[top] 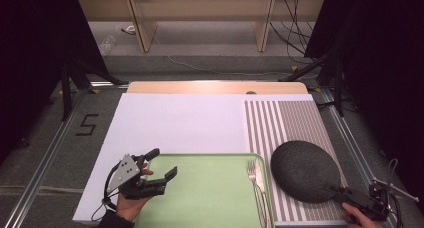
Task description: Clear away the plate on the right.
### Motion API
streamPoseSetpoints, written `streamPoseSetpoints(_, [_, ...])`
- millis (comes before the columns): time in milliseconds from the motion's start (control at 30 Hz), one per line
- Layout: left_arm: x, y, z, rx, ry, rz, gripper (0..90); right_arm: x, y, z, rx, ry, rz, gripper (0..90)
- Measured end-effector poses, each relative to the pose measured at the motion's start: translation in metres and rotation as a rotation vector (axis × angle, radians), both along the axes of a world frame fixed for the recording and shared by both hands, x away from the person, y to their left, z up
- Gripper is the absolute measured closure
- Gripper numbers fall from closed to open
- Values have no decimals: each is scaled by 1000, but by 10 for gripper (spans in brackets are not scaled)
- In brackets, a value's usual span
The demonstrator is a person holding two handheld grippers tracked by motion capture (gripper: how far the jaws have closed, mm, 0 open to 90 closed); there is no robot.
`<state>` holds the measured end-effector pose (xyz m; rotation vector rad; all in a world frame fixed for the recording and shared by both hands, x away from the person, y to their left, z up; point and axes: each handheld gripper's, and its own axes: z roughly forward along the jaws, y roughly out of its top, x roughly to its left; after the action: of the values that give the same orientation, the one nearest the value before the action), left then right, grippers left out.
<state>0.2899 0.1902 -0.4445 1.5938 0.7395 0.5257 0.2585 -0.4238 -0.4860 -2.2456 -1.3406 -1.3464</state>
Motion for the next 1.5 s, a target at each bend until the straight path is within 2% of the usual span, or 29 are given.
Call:
streamPoseSetpoints(133, [0,0,0,0,-1,0,174,1,-1,-3,28,10,-21,370])
streamPoseSetpoints(233, [0,0,0,0,0,1,174,2,1,-4,34,19,-12,394])
streamPoseSetpoints(333, [0,0,0,0,1,0,174,2,2,-4,31,16,-36,431])
streamPoseSetpoints(400, [0,0,0,1,2,0,174,2,1,-6,59,23,-47,449])
streamPoseSetpoints(700, [0,-1,-1,3,5,2,174,3,2,-12,110,54,-81,526])
streamPoseSetpoints(800, [0,0,0,3,3,1,176,5,4,-16,151,66,-81,531])
streamPoseSetpoints(1167, [0,-1,0,3,2,-4,177,7,2,-21,192,71,-131,594])
streamPoseSetpoints(1267, [0,-1,0,5,3,-5,177,7,1,-23,224,71,-143,604])
streamPoseSetpoints(1500, [1,-1,-1,4,3,-8,177,9,1,-24,218,70,-160,628])
